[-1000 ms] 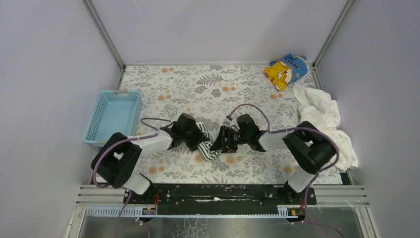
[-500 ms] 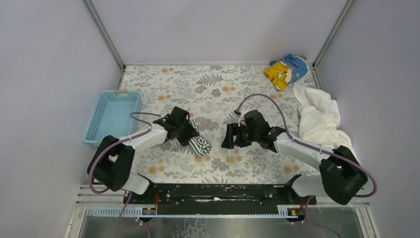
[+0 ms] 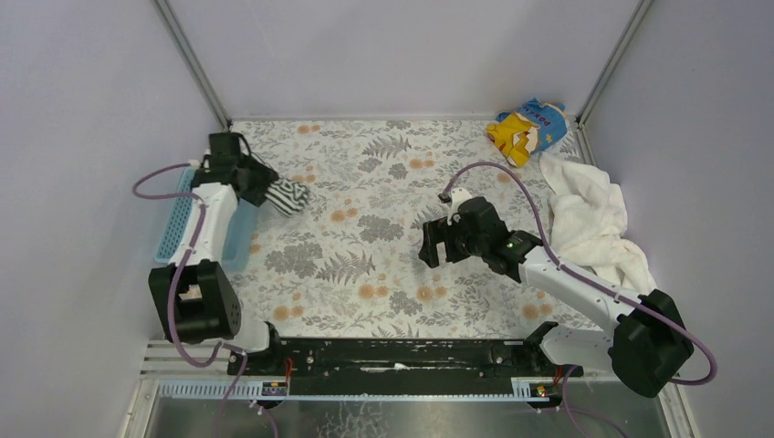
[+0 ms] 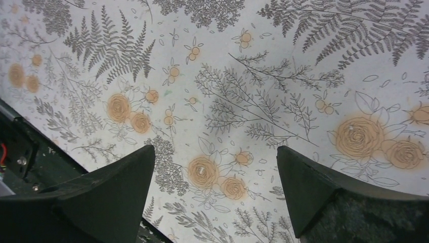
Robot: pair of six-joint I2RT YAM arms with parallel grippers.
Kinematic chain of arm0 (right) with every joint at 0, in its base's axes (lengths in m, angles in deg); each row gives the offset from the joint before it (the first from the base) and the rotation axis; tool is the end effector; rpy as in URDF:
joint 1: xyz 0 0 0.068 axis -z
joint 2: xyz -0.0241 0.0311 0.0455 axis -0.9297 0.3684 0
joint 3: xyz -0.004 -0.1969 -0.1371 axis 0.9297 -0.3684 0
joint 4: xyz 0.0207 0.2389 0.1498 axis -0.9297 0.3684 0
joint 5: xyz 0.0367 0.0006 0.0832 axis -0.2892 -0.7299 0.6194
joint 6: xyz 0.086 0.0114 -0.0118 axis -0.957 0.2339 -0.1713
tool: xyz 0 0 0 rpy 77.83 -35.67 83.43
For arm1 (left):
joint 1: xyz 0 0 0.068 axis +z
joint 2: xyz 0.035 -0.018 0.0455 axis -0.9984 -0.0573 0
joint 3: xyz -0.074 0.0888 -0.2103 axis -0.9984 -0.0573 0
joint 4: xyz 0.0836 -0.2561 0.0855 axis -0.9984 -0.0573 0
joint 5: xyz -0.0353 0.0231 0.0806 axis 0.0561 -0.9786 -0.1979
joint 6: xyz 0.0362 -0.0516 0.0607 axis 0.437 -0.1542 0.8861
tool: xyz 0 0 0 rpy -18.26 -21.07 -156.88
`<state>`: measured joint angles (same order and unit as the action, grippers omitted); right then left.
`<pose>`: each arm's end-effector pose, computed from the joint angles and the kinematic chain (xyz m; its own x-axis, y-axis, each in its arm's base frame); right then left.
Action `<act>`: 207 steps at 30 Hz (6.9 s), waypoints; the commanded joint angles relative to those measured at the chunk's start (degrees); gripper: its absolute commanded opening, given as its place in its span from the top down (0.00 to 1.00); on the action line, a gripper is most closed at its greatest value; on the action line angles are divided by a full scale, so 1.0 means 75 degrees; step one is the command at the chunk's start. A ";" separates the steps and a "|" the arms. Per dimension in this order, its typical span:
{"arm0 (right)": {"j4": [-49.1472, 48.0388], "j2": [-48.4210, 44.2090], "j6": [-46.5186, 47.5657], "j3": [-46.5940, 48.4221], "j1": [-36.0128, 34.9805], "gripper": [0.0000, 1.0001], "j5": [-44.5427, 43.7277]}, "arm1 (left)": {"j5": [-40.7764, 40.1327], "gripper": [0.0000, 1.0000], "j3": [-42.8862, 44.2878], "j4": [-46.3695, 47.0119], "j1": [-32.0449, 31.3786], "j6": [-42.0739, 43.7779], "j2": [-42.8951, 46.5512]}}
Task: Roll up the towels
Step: Pick up the towel at the center of the board, then place the towel in the bin.
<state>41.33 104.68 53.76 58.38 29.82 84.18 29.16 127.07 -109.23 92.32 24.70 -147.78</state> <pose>0.2474 0.2088 0.1755 -0.6807 -0.0776 -0.7285 -0.4777 0.8009 0.3611 0.3537 0.0295 0.2106 -0.4408 -0.8274 -0.3480 -0.6426 0.5616 -0.5212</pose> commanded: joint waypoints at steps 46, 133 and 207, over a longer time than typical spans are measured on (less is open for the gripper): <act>-0.0566 0.0173 0.0959 0.0174 -0.0037 0.01 0.0332 | -0.0429 0.62 0.1117 -0.0131 0.3680 0.1362 -0.2121; -0.0553 -0.0533 0.0763 -0.0044 -0.0036 0.00 0.0232 | 0.0074 0.29 -0.2347 0.0783 0.3876 -0.0141 -0.0838; -0.0245 -0.0753 0.0864 -0.0136 -0.0037 0.01 0.0048 | -0.2199 0.08 -0.1531 0.0546 0.2848 -0.2369 -0.1067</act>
<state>40.83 100.75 59.86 57.48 29.82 85.39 14.67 116.42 -104.55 112.65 8.02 -157.11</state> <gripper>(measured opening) 0.994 0.917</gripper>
